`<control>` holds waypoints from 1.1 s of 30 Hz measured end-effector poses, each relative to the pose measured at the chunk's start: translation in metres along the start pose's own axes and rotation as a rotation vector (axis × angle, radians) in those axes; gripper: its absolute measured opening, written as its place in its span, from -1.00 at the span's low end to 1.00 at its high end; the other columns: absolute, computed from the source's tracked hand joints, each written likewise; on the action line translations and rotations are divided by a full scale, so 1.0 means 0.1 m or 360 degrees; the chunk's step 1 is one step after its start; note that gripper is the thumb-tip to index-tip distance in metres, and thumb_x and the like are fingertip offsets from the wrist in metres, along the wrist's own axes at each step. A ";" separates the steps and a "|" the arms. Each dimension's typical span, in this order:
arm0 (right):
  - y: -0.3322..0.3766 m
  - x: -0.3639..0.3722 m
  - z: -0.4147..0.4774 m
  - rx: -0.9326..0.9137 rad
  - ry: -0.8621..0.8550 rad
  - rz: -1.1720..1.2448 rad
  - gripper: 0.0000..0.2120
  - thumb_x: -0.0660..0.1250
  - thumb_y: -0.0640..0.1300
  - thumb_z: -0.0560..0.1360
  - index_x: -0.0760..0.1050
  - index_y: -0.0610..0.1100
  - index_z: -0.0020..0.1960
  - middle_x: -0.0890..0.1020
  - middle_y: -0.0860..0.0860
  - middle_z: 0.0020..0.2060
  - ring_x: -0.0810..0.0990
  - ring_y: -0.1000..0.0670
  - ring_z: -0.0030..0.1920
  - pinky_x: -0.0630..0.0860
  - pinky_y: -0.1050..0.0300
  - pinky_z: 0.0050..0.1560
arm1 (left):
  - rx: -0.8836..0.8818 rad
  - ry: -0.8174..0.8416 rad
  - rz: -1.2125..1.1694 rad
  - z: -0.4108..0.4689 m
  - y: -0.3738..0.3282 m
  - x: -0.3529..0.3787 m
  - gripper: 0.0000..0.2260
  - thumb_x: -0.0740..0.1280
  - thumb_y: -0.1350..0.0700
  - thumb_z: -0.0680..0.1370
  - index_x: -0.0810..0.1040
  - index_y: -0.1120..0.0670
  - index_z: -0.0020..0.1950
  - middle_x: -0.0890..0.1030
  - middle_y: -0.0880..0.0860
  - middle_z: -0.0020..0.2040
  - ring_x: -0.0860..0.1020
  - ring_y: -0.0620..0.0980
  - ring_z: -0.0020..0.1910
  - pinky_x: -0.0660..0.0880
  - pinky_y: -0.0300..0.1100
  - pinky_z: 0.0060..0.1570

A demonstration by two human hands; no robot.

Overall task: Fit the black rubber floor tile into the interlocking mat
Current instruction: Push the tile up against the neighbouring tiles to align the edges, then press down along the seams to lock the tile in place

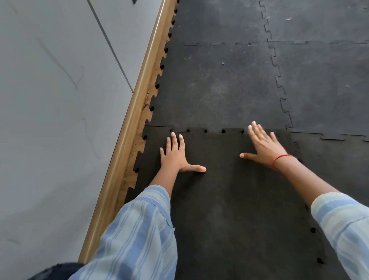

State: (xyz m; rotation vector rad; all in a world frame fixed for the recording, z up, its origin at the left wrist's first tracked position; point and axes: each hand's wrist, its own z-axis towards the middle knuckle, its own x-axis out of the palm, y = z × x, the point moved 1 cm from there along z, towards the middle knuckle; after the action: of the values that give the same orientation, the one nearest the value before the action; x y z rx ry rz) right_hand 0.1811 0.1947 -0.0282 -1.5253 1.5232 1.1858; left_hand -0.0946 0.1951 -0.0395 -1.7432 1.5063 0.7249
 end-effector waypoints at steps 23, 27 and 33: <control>1.07 -0.09 0.46 -0.0333 0.0550 -0.0430 -0.10 0.35 0.00 0.51 -0.21 -0.13 0.57 -0.20 -0.01 0.57 -0.20 -0.05 0.56 -0.11 -0.22 0.50 | 0.0426 0.0135 0.0390 0.34 -0.26 -0.13 0.26 0.50 -0.31 0.27 -0.37 0.09 0.55 -0.40 0.02 0.55 -0.31 0.05 0.55 -0.11 0.19 0.49; 1.16 -0.16 0.46 -0.0264 0.0570 -0.0428 -0.07 0.38 -0.01 0.49 -0.22 -0.14 0.57 -0.21 -0.02 0.56 -0.19 -0.06 0.56 -0.10 -0.21 0.52 | 0.0402 0.0097 0.0382 0.33 -0.26 -0.14 0.28 0.50 -0.33 0.25 -0.37 0.08 0.55 -0.39 0.03 0.56 -0.30 0.04 0.55 -0.10 0.16 0.50; 0.85 0.01 0.21 0.0181 0.0451 -0.0063 0.00 0.24 0.29 0.47 -0.28 -0.19 0.55 -0.29 -0.04 0.55 -0.26 -0.02 0.55 -0.17 -0.19 0.52 | 0.0071 0.0028 0.0313 0.28 -0.07 -0.09 0.40 0.41 -0.51 0.11 -0.44 0.10 0.53 -0.46 0.15 0.51 -0.36 0.14 0.53 -0.16 0.16 0.50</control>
State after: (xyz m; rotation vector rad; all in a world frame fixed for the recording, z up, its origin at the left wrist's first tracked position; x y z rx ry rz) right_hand 0.0948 0.2053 -0.0246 -1.6916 1.7021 0.8720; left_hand -0.0880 0.2239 -0.0479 -1.5872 1.7096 0.7695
